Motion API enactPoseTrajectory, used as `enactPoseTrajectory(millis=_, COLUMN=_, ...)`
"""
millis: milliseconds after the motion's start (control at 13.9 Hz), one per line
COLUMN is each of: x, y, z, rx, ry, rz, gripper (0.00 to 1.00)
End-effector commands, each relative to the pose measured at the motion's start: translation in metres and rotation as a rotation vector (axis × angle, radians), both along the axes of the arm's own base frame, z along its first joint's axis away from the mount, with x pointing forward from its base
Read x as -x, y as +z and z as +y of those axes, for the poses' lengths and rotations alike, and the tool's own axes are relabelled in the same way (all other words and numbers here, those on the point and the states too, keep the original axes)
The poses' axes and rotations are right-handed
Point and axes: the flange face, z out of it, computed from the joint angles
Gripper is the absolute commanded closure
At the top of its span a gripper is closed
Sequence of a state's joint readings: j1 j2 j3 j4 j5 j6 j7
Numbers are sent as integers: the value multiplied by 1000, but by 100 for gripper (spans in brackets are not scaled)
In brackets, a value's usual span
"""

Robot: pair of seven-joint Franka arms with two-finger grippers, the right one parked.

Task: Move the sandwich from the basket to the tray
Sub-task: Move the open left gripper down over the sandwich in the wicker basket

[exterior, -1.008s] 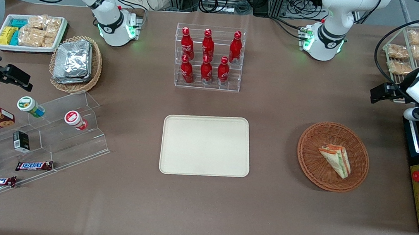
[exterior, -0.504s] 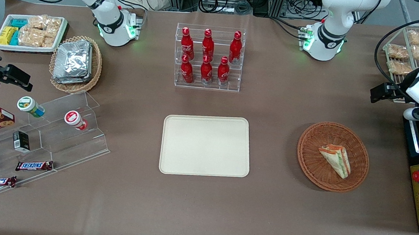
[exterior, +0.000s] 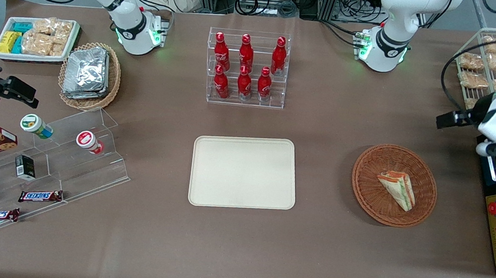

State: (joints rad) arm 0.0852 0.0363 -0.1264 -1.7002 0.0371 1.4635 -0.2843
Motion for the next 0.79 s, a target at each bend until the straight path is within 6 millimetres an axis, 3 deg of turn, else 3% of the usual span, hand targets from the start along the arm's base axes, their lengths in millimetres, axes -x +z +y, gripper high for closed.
enactPoseTrajectory(millis=0, x=-23, y=-43, z=-2, rx=-18, ry=116, rz=40, gripper=0)
enactPoseTrajectory(millis=432, x=-66, y=-148, z=3, rx=-54, ry=304, rz=61, gripper=0)
enactPoseTrajectory(millis=576, x=-78, y=-179, z=26, rx=-38, ry=350, rz=44, gripper=0)
enactPoseTrajectory(millis=720, x=-85, y=-209, z=35, rx=-14, ry=378, rz=42, gripper=0)
